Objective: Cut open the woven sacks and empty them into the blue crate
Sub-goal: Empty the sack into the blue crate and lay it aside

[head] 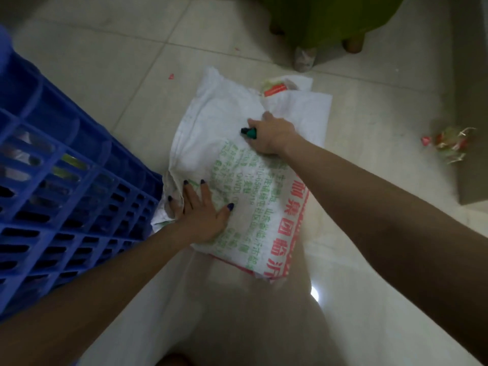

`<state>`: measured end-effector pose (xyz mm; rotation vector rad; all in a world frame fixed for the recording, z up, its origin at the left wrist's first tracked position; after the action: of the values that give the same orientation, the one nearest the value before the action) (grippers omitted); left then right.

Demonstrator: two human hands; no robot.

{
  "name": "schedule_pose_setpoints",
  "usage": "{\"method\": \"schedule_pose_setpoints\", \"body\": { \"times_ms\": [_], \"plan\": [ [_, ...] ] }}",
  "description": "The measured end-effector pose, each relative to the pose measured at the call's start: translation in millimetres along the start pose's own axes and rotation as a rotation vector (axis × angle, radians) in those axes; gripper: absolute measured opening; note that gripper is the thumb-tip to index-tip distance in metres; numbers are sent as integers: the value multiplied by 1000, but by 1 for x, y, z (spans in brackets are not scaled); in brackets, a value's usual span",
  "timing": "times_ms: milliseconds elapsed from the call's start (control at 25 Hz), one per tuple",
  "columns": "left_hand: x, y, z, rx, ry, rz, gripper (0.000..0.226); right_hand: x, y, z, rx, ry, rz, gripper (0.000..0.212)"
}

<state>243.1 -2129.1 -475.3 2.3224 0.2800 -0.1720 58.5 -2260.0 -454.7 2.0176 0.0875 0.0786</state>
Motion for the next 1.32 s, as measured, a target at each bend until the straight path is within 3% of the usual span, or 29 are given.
{"method": "schedule_pose_setpoints", "body": {
  "times_ms": [120, 280, 400, 520, 680, 1040, 1160, 1320],
  "plan": [
    [9, 6, -4, -39, -49, 67, 86, 8, 22, 1, -31, -15, -201, 46],
    [18, -1, -23, -203, -140, 450, 78, -20, 11, -36, 101, 27, -373, 44],
    [8, -4, -38, -335, -222, 528, 70, -72, -12, -79, 241, -17, -131, 46],
    [-3, -19, -42, -422, -238, 370, 73, -118, -48, -129, 156, -203, 132, 59],
    [-31, -32, -41, -283, -165, -102, 98, -152, -98, -200, -1, -384, 389, 60],
    [-156, -106, -61, -129, -414, 133, 89, -225, -162, -356, -252, -722, 264, 49],
    [-175, -127, -80, -79, -507, 81, 87, -241, -181, -393, -230, -804, 267, 46],
    [-175, -149, -107, -70, -642, 88, 86, -254, -201, -430, -170, -791, 92, 41]
  ]
}}
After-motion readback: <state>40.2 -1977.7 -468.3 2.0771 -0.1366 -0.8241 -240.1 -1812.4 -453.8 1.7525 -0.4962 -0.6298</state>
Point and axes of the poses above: each hand's wrist, its own z-axis towards the middle knuckle, its own y-axis out of the back of the hand, x = y × z, the point moved 1 cm from there along z, towards the middle knuckle, and after that the axes turned 4 degrees about -z, right-handed, at the moved point
